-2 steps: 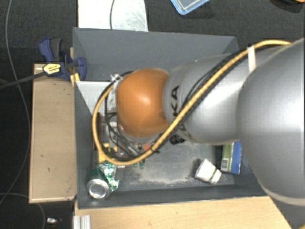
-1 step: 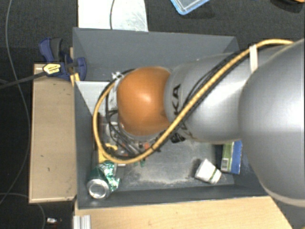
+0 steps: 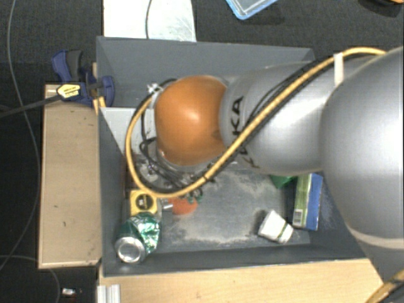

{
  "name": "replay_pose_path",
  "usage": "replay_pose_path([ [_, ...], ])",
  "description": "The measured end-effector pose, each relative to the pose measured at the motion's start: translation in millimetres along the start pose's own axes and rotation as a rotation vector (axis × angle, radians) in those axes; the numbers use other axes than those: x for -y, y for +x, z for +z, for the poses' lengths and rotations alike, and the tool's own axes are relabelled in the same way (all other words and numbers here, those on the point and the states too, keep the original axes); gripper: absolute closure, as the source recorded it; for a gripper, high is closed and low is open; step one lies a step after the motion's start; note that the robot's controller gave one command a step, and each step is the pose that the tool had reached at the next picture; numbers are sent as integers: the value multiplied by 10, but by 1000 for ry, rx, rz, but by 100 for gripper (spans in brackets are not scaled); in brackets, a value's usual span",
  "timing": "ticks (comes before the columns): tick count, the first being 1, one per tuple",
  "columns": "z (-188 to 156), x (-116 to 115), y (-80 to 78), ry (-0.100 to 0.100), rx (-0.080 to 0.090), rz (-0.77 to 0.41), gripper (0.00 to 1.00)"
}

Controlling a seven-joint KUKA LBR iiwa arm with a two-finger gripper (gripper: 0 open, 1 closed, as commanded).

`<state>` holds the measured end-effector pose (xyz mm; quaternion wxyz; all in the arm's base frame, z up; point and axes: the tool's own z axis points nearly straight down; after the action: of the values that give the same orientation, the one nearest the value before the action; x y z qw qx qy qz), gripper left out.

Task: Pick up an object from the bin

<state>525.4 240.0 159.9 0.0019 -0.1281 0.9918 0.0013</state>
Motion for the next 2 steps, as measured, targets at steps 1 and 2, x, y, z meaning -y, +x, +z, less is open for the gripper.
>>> replay_pose_path([
  [1,63,112,-142,2,0,-154,0],
  [2,326,107,-192,0,1,88,0],
])
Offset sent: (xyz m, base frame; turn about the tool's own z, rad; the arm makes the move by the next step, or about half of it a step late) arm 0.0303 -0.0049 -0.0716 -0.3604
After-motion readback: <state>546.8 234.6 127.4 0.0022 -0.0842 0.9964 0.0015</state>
